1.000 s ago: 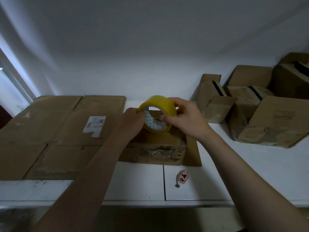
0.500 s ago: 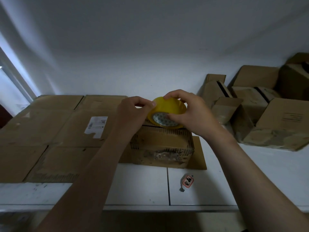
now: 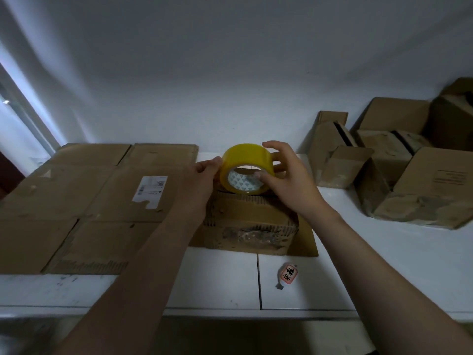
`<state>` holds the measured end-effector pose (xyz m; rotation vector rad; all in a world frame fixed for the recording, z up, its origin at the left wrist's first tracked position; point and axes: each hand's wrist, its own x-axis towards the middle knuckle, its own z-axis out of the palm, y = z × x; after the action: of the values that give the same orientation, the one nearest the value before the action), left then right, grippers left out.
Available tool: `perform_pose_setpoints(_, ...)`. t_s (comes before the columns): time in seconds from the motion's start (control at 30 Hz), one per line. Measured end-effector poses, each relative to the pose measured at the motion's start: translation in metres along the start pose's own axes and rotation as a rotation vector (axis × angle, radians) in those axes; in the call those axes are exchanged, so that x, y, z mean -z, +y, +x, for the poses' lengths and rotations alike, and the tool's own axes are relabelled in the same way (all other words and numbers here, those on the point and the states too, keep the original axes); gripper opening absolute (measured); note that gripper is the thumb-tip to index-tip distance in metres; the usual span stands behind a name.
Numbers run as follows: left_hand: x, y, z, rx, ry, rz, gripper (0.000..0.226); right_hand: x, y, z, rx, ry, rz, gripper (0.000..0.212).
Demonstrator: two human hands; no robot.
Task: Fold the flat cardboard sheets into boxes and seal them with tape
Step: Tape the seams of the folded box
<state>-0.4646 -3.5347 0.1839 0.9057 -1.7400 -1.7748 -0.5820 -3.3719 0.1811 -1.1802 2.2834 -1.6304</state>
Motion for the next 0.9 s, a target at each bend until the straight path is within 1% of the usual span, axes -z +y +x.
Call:
perform_pose_setpoints(0.1,0.003,-0.003,0.004,0.028,-0.012,-0.06,0.023,-0.003,-0.004,0.005,0.048,0.064,-0.045,0.044)
perform_pose_setpoints(0.17,0.005,-0.005,0.005,0.016,-0.017,-0.017,0.026,-0.004,-0.005,0.008,0.084,0.066,-0.12,0.038)
perform_pose_setpoints(0.27,0.002,-0.004,0.0,-0.047,-0.033,0.123,0.015,0.005,-0.01,0.01,0.2,0.038,-0.275,0.033)
perform_pose_setpoints(0.33,-0.001,-0.002,-0.004,-0.106,-0.013,0.246,0.025,0.013,-0.016,0.011,0.251,0.009,-0.376,0.033)
perform_pose_setpoints(0.4,-0.004,0.0,-0.007,-0.16,0.02,0.35,0.03,0.02,-0.019,0.009,0.252,-0.012,-0.438,0.033)
perform_pose_setpoints(0.57,-0.011,-0.004,-0.009,-0.246,0.018,0.5,0.026,0.028,-0.018,0.004,0.28,-0.038,-0.605,0.036)
perform_pose_setpoints(0.63,-0.013,-0.007,-0.008,-0.263,0.03,0.502,0.029,0.026,-0.011,0.002,0.257,-0.054,-0.562,0.035)
perform_pose_setpoints(0.7,-0.014,-0.009,-0.007,-0.268,0.021,0.473,0.033,0.025,-0.001,-0.002,0.22,-0.037,-0.409,0.034)
perform_pose_setpoints(0.77,-0.013,-0.01,-0.006,-0.245,0.014,0.47,0.034,0.025,0.007,-0.005,0.144,-0.016,-0.272,0.046)
perform_pose_setpoints(0.83,-0.012,-0.01,-0.004,-0.234,0.023,0.479,0.036,0.024,0.011,-0.006,0.043,-0.039,-0.205,0.058)
perform_pose_setpoints(0.9,-0.011,-0.008,-0.004,-0.21,0.012,0.486,0.032,0.025,0.011,-0.005,0.046,-0.043,-0.2,0.06)
